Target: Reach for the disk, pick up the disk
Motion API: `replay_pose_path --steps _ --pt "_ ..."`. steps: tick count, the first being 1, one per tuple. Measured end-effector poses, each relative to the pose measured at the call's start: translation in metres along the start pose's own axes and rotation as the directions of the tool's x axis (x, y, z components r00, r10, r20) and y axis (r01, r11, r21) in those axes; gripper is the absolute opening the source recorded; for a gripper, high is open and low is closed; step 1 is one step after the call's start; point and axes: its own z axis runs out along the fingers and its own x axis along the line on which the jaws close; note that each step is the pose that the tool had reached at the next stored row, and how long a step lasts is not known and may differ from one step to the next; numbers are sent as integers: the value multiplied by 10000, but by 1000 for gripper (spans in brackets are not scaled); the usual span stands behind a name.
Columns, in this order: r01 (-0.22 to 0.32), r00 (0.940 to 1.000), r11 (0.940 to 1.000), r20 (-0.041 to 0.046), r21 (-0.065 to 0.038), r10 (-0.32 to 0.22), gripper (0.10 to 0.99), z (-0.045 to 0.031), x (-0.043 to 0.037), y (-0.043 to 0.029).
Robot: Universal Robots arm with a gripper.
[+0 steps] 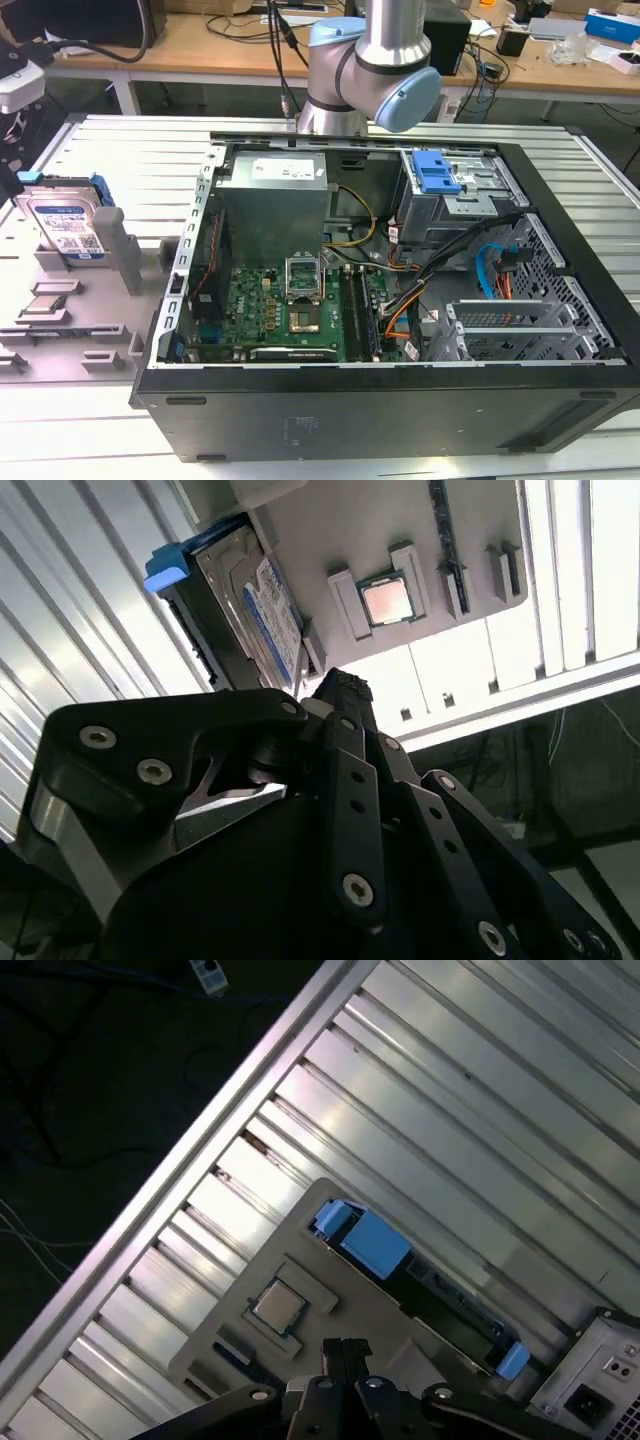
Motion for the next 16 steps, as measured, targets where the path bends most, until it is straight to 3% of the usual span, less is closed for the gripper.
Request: replay_pose_path --steps 5,11,16 --pt "850 9964 9964 -32 -1 -850 106 0 0 1" --pt "1507 9886 9886 -58 -3 -1507 106 0 0 0" --pt "2266 9739 9740 -87 -8 -2266 106 0 0 0"
